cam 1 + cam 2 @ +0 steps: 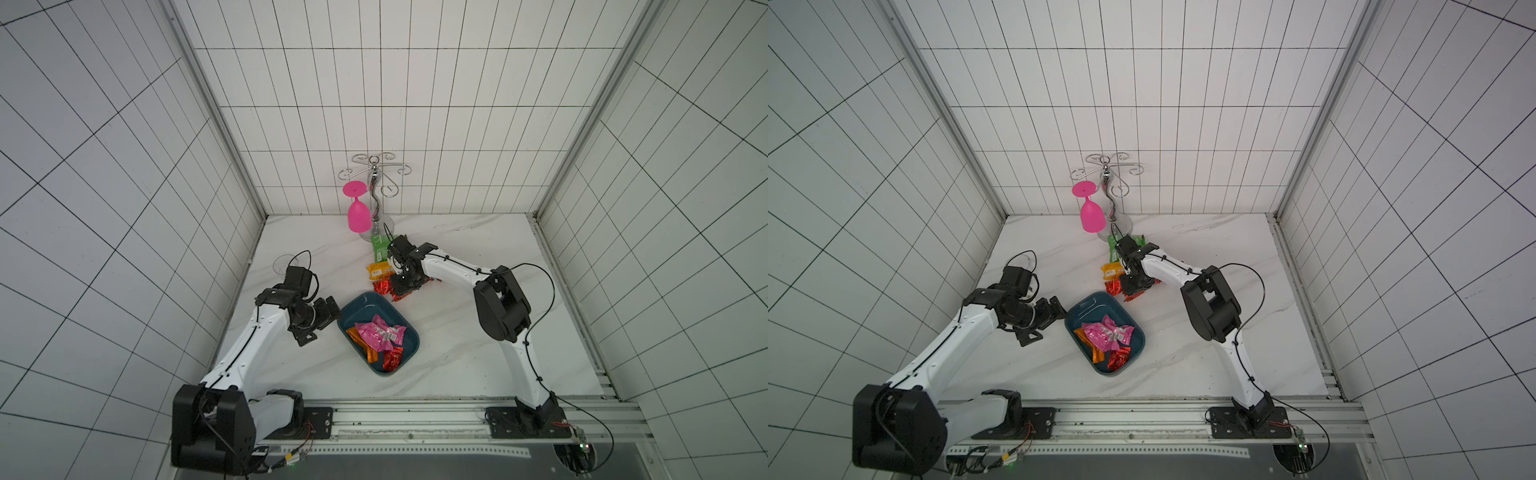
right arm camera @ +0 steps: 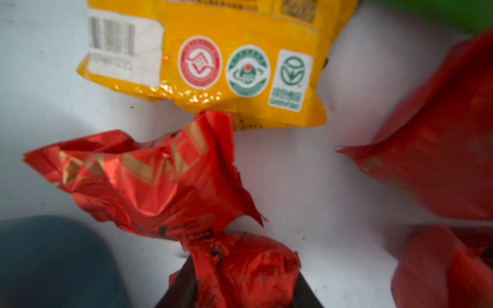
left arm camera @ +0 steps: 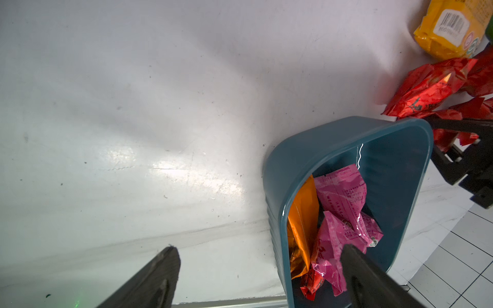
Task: Put the tea bags into the storage box
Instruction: Pick up the tea bag from the center of the board.
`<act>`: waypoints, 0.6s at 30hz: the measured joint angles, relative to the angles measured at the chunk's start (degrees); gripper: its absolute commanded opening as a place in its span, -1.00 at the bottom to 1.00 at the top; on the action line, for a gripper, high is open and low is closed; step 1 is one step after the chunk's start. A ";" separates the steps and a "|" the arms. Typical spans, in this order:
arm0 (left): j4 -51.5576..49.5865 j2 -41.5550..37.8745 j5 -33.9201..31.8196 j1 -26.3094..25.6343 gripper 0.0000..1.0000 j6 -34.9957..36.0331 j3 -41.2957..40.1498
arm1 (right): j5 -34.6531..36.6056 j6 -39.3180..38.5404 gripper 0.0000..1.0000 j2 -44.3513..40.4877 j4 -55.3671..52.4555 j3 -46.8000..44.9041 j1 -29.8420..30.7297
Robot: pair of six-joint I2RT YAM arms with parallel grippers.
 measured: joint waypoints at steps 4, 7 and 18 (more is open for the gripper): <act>0.90 0.22 0.02 0.00 0.95 0.00 0.00 | 1.03 -0.39 -0.32 -2.03 0.09 -1.62 -0.98; 1.25 0.42 0.04 0.00 0.95 -0.02 0.00 | 1.03 -0.70 -0.33 -4.24 -0.04 -2.84 -1.20; 3.41 0.42 0.44 0.00 0.95 -1.22 -0.02 | -1.75 -1.38 -0.32 -16.20 -0.55 -8.52 -0.96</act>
